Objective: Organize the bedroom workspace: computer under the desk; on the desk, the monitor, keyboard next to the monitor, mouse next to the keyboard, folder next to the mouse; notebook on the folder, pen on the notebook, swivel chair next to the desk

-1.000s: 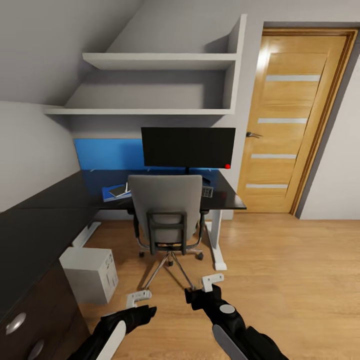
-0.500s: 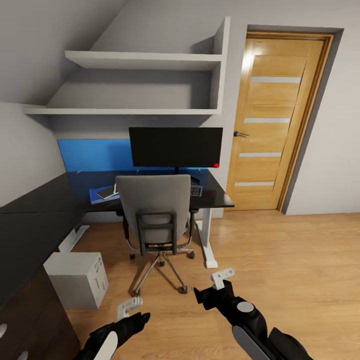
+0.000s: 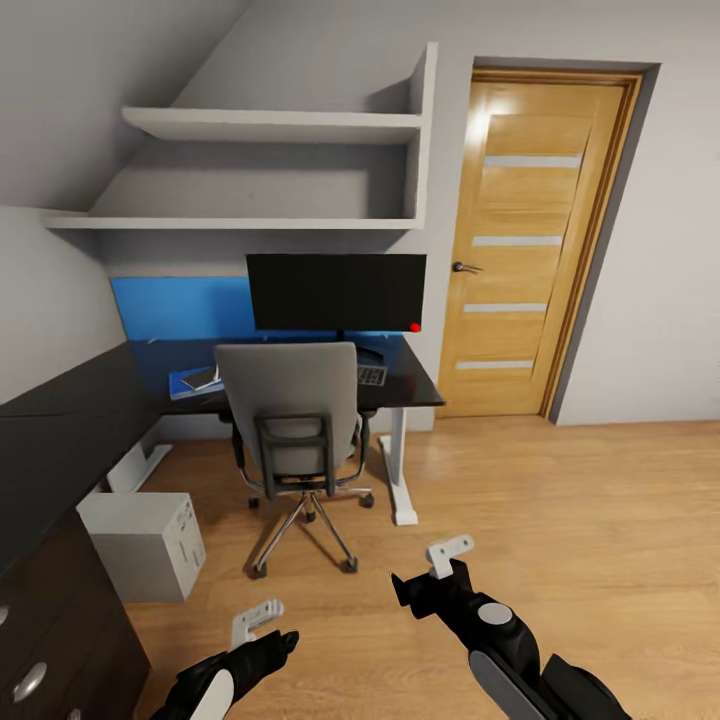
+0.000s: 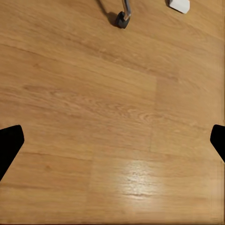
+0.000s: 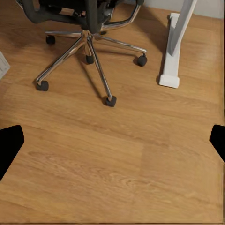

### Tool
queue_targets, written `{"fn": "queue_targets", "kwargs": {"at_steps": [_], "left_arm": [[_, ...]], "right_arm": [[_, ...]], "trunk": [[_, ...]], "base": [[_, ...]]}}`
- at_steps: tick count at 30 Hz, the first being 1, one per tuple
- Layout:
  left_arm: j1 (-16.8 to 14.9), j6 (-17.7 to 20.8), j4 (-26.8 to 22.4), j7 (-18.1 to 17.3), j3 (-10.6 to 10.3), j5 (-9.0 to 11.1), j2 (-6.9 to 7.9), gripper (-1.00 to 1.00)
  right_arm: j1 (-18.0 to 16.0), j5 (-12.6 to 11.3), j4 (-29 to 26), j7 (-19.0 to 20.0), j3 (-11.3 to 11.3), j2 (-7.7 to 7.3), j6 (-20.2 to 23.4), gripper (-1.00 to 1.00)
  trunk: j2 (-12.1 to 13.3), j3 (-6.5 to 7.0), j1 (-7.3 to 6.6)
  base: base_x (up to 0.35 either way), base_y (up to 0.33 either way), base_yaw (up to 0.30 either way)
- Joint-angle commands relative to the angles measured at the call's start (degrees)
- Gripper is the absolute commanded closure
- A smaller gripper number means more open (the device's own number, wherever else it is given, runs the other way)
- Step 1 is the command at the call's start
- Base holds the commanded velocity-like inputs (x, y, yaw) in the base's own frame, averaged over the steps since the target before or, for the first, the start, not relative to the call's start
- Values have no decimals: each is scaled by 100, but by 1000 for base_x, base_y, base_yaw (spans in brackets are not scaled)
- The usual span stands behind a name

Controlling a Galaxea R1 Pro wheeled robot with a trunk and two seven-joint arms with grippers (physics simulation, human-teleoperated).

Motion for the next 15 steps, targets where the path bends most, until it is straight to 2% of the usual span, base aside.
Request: {"fn": "queue_targets", "kwargs": {"at_steps": [1, 7, 15], "left_arm": [[-2, 15, -11, 54, -7, 62, 3, -100], [6, 9, -11, 52, 15, 86, 9, -100], [8, 14, -8, 49, 138, 93, 11, -100]], "right_arm": [[-8, -53, -13, -58, 19, -9, 0, -100], [-4, -46, -32, -60, 18, -22, -18, -100], [70, -24, 2, -50, 21, -31, -40, -100]], "trunk": [[-3, -6, -3], [-3, -6, -3], [-3, -6, -3]], "base": [[-223, -192, 0], [-118, -96, 0], [-23, -19, 0]]}}
